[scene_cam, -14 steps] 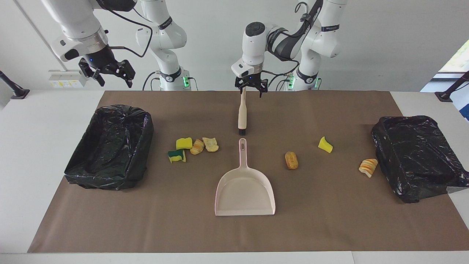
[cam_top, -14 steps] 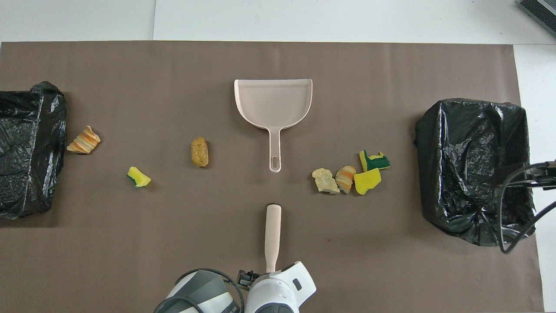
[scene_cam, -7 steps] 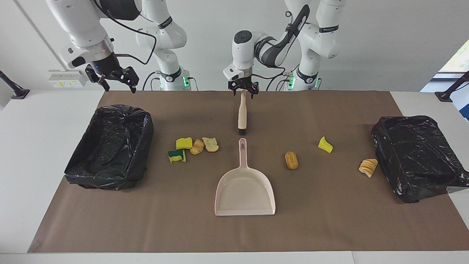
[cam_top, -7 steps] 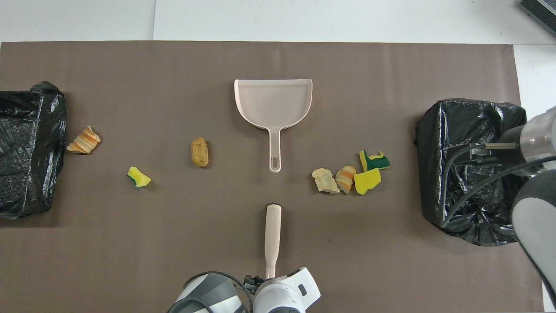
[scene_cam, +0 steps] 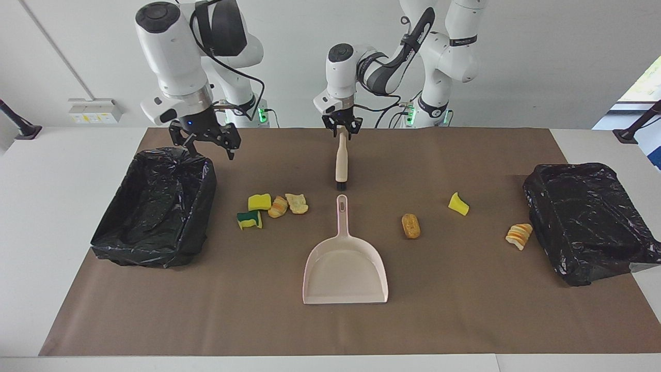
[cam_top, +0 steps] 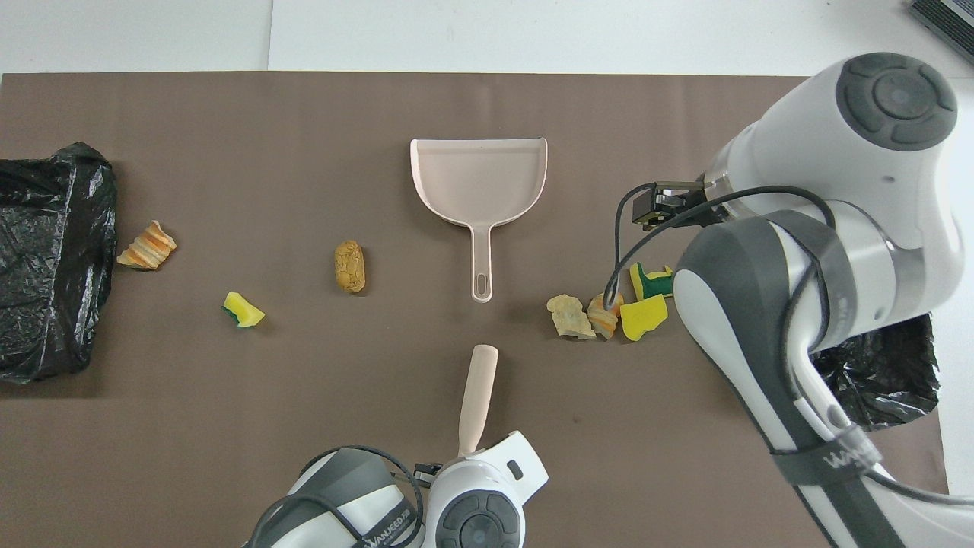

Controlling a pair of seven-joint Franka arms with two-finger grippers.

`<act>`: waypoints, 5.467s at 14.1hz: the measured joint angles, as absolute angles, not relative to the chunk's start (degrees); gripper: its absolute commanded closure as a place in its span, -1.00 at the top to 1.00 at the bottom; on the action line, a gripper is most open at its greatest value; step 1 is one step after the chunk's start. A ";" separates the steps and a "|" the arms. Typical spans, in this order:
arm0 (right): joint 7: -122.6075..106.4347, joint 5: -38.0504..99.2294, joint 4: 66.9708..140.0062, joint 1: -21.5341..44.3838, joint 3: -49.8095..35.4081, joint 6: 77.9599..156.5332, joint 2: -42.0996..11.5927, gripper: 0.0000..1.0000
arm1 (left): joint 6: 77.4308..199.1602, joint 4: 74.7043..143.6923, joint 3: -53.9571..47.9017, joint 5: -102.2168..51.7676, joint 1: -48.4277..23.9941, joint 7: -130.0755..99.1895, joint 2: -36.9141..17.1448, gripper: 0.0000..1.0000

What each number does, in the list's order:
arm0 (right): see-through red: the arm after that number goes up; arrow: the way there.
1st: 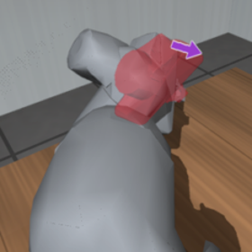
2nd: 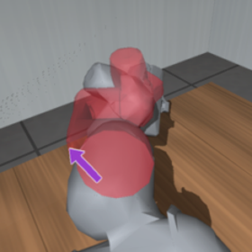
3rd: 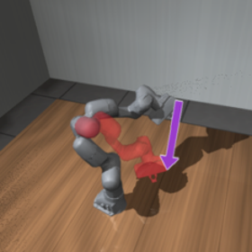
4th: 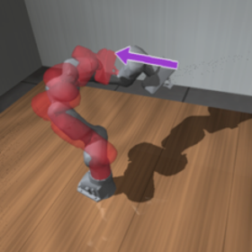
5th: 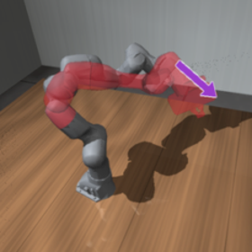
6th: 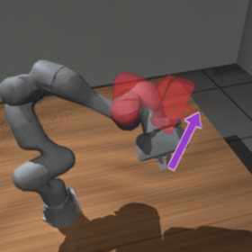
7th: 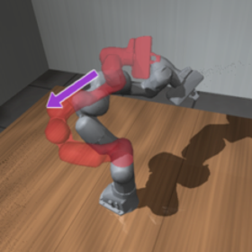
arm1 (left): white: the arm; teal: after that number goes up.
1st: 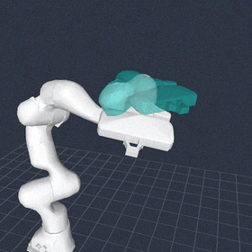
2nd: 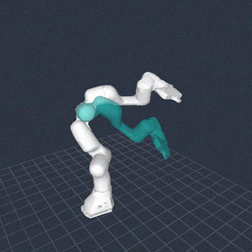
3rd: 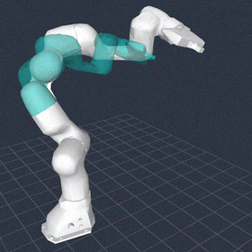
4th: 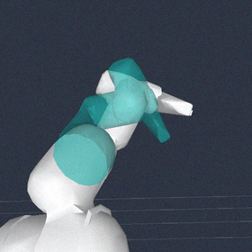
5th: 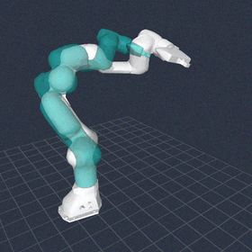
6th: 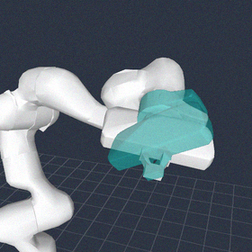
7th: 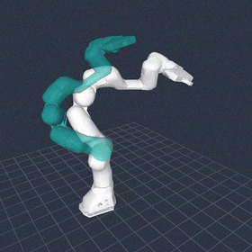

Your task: Sweep and dump trash in bin

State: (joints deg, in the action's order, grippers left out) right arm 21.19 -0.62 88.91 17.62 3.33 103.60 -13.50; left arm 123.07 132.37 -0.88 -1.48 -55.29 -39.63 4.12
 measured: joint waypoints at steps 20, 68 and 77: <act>35.70 0.79 81.10 28.57 -2.30 117.40 -33.42 1.00 | 113.60 129.62 -0.57 -1.17 -31.05 -56.49 2.22 -1.00; -43.64 -1.96 115.57 27.17 -4.33 113.75 -8.39 -1.00 | 103.13 117.32 -1.11 3.55 -9.17 -9.69 2.07 -1.00; -38.50 -1.96 119.96 29.07 -4.66 117.19 -6.67 -1.00 | 111.24 132.60 -1.84 2.40 -2.57 -5.52 5.58 -1.00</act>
